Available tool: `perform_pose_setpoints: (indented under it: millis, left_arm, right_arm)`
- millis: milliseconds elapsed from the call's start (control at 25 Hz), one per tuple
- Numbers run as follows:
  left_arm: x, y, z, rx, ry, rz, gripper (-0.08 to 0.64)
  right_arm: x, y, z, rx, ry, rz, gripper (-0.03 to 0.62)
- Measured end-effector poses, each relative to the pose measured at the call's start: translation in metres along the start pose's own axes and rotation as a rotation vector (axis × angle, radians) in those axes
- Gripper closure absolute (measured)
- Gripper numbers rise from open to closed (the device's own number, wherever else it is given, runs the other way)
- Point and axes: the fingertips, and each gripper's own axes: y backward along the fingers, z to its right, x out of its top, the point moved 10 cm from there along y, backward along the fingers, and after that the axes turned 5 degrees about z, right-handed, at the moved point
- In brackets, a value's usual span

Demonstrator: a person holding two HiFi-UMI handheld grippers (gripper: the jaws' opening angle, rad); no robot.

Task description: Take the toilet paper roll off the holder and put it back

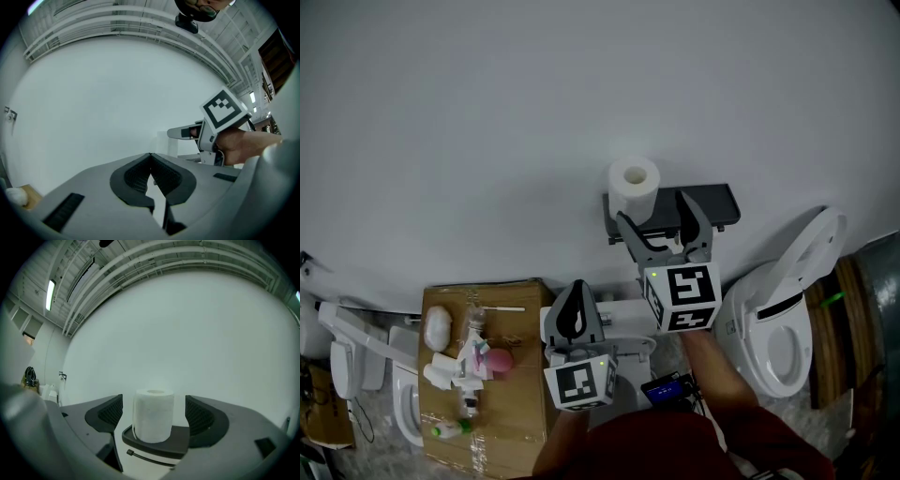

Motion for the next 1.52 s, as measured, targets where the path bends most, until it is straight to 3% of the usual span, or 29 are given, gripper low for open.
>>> perform_pose_setpoints:
  millis: [600,1200,1280,1360,1480,1520]
  left_arm:
    - [-0.005,-0.003,0.002,0.004,0.012,-0.016,0.554]
    - [-0.007,-0.005,0.01,-0.011,0.012,-0.019,0.554]
    - [-0.008,-0.005,0.011,-0.013,0.01,-0.021,0.554]
    - [-0.007,-0.005,0.011,-0.015,0.009,-0.023,0.554]
    - [-0.005,-0.004,0.011,-0.016,0.008,-0.017,0.554]
    - [-0.005,-0.004,0.012,-0.017,0.007,-0.017,0.554]
  right_arm:
    - [-0.078,0.081,-0.008,-0.038,-0.057,-0.126,0.198]
    - [-0.08,0.087,-0.006,-0.027,-0.063,-0.131,0.201]
    - [-0.08,0.089,-0.006,-0.039,-0.052,-0.129,0.244]
    - [-0.079,0.09,-0.006,-0.063,-0.043,-0.119,0.401]
    - [-0.076,0.092,-0.004,-0.066,-0.05,-0.101,0.542]
    - [-0.075,0.092,-0.003,-0.055,-0.056,-0.094,0.555]
